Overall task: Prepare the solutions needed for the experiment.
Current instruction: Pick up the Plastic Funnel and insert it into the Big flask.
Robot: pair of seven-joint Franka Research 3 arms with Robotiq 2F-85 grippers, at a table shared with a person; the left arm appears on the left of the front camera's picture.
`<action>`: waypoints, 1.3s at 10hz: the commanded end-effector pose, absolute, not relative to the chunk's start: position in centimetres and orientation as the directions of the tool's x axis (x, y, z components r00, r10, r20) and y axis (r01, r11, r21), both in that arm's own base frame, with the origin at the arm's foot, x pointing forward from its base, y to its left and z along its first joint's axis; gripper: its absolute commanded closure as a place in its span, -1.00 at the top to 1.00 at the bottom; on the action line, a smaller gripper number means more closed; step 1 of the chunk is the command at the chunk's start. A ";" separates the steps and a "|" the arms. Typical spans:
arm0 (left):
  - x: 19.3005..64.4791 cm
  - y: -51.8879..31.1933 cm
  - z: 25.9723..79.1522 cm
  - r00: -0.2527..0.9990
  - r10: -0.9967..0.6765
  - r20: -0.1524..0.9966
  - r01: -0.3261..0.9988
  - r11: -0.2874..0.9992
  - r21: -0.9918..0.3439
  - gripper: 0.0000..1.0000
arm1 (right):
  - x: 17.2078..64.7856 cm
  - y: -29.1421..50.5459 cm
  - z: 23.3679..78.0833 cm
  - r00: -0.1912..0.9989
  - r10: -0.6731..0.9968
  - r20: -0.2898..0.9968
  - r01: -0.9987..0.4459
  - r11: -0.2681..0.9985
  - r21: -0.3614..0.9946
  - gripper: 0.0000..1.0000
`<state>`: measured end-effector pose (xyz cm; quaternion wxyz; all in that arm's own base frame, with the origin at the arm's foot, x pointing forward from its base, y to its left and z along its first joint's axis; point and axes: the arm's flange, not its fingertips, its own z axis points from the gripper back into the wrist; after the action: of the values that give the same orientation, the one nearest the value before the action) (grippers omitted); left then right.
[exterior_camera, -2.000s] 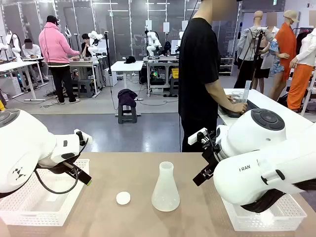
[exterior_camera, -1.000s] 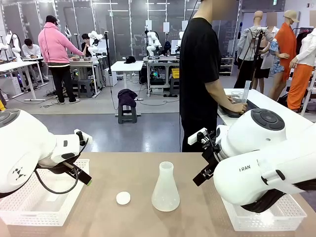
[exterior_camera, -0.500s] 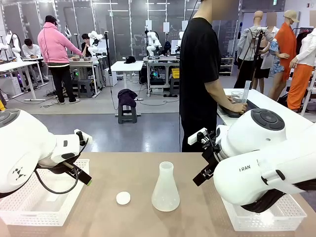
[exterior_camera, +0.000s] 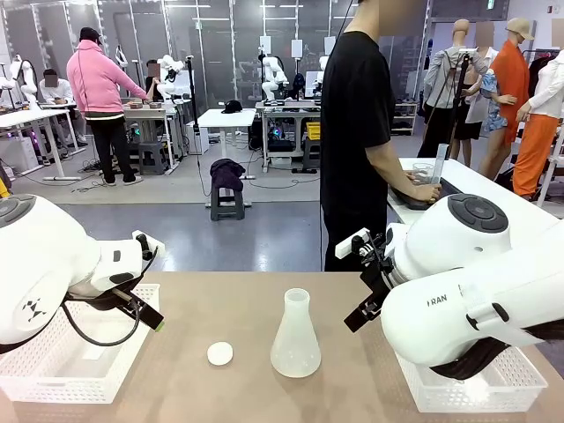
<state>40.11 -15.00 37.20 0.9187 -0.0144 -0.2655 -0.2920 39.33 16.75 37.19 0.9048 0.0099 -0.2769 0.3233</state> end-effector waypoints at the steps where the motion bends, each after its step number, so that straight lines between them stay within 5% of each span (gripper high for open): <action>1: 40.1 -15.0 37.2 0.688 -0.529 0.496 0.544 0.829 0.129 1.00 | 39.3 16.8 37.2 0.638 0.580 0.507 -0.591 0.791 -0.161 1.00; 8: 37.6 -4.9 44.7 0.831 -0.249 0.498 0.488 0.757 -0.436 1.00 | 37.0 9.5 45.5 0.786 0.231 0.573 -0.442 0.858 0.261 1.00; 13: 37.3 -0.1 46.0 0.858 -0.071 0.509 0.502 0.329 -0.800 1.00 | 36.9 6.2 48.2 0.896 -0.046 0.442 -0.371 0.471 0.800 1.00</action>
<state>36.04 -0.59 47.35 0.8181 -0.4999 -0.2133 -0.1880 35.53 6.92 49.38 0.8531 0.4580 -0.2202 0.1181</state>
